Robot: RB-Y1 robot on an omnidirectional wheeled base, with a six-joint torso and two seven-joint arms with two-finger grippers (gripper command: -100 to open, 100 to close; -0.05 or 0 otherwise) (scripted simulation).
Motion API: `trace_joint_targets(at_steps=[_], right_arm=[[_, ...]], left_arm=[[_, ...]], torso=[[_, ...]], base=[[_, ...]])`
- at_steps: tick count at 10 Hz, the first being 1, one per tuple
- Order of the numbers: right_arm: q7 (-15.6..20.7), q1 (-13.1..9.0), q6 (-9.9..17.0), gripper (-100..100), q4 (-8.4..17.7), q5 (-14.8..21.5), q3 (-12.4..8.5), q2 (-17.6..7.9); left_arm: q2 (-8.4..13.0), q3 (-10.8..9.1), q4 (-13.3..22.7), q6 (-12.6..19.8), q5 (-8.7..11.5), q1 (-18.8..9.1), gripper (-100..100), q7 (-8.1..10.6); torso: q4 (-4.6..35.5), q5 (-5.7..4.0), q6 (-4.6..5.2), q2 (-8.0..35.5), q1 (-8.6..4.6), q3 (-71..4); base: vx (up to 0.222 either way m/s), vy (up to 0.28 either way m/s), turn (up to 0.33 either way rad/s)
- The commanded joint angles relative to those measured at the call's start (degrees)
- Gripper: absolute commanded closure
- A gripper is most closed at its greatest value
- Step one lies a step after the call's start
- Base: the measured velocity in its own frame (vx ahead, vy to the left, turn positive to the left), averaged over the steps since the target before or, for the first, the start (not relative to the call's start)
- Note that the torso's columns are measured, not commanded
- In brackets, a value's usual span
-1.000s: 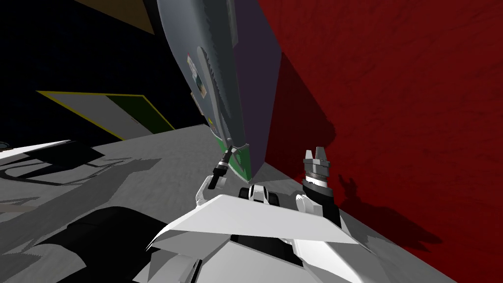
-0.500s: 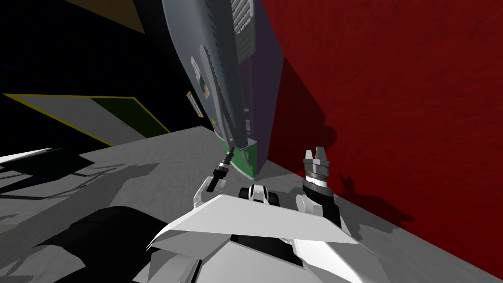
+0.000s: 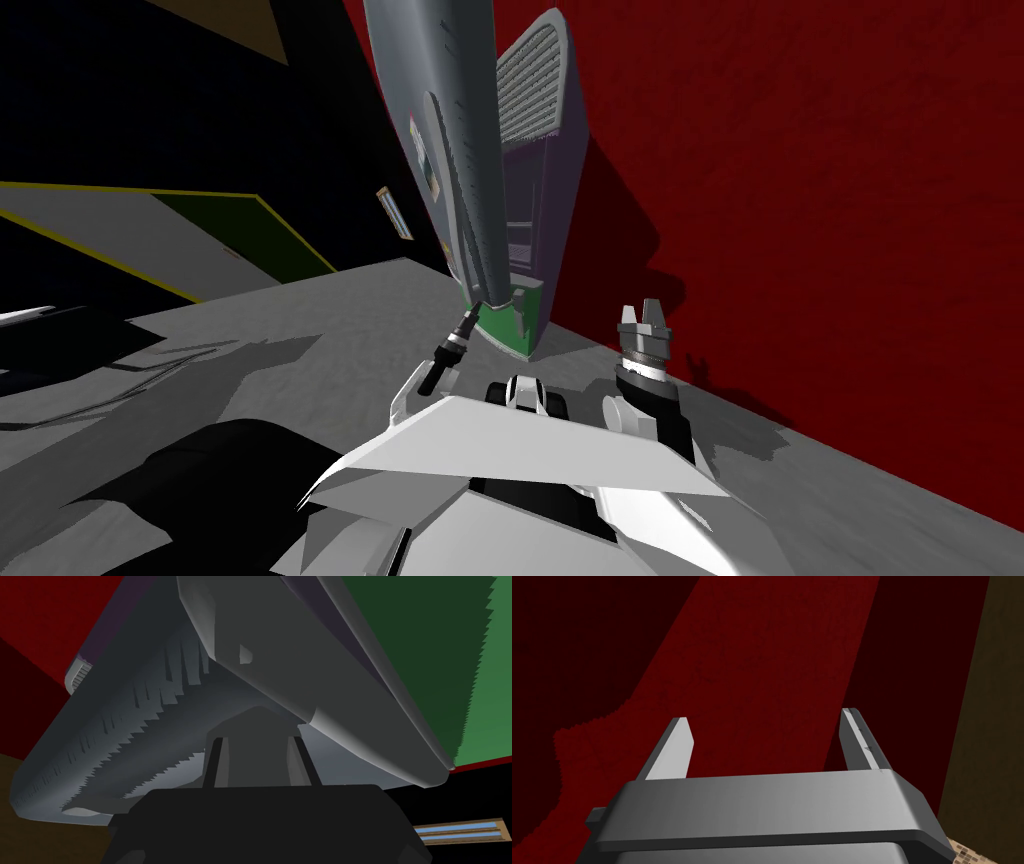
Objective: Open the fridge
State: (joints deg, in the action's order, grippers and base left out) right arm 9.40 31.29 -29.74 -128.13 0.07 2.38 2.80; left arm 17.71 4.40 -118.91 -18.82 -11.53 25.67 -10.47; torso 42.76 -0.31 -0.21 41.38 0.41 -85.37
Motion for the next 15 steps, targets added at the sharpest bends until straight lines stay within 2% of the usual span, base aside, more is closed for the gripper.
trace_joint_targets(at_steps=[1, 3, 4, 5, 6, 7, 8, 11, 12, 15], right_arm=[[0.00, 0.00, 0.00, 0, 0.00, 0.00, 0.00, 0.00], [0.00, 0.00, 0.00, 0, 0.00, 0.00, 0.00, 0.00], [0.00, -0.01, 0.00, 0, 0.00, 0.00, -0.01, -0.01], [0.00, 0.00, 0.00, 0, 0.00, 0.00, -0.01, -0.01], [0.00, 0.01, 0.00, 0, 0.01, 0.00, 0.00, 0.00], [0.00, 0.01, 0.00, 0, 0.00, 0.00, 0.00, 0.00], [0.00, 0.00, 0.00, 0, 0.00, 0.00, -0.01, -0.01], [0.00, 0.01, 0.00, 0, 0.00, 0.00, 0.00, 0.00], [0.00, 0.01, 0.00, 0, 0.00, 0.00, -0.01, -0.01], [0.00, 0.01, 0.00, 0, 0.00, 0.00, -0.01, -0.01]], left_arm=[[1.32, -0.45, -2.14, -0.43, 0.46, -0.23, 100, 0.78], [3.73, 1.08, -3.40, -0.93, 0.80, 0.55, 100, 2.12], [3.73, 1.08, -3.40, -0.93, 0.80, 0.55, 100, 2.12], [3.79, 2.02, -2.50, -0.32, 0.49, 1.23, 100, 1.99], [4.79, 2.82, -2.95, -1.16, 0.45, 1.81, 100, 2.39], [5.73, 3.43, -3.48, -1.94, 0.45, 2.23, 100, 2.79], [5.73, 3.43, -3.48, -1.94, 0.45, 2.23, 100, 2.79], [7.62, 4.66, -4.55, -3.49, 0.44, 3.09, 100, 3.57], [8.56, 5.28, -5.08, -4.27, 0.44, 3.51, 100, 3.96], [9.50, 5.89, -5.62, -5.04, 0.44, 3.94, 100, 4.35]], torso=[[-0.04, 0.04, 0.08, 0.24, 0.00, 0.16], [0.07, 0.06, 0.10, 0.55, 0.05, 0.35], [0.16, 0.19, 0.08, 0.88, 0.44, 0.56], [0.15, 0.18, 0.00, 0.75, 0.23, 0.51], [-0.23, 0.10, 0.14, 0.43, -0.55, 0.38], [-0.41, 0.14, 0.25, 0.43, -0.47, 0.42], [-0.33, 0.33, 0.18, 0.66, 0.15, 0.57], [-0.30, 0.17, 0.18, 0.06, -0.19, 0.14], [-0.24, 0.18, 0.19, -0.01, 0.15, 0.04], [-0.14, 0.14, 0.21, -0.17, 0.11, -0.10]], base=[[-0.101, 0.147, -0.055], [-0.137, 0.252, -0.123], [-0.140, 0.272, -0.058], [-0.061, 0.096, -0.002], [-0.051, 0.171, -0.064], [-0.105, 0.329, -0.144], [-0.098, 0.267, -0.082], [-0.036, 0.233, -0.060], [-0.110, 0.297, -0.139], [-0.063, 0.253, -0.055]])
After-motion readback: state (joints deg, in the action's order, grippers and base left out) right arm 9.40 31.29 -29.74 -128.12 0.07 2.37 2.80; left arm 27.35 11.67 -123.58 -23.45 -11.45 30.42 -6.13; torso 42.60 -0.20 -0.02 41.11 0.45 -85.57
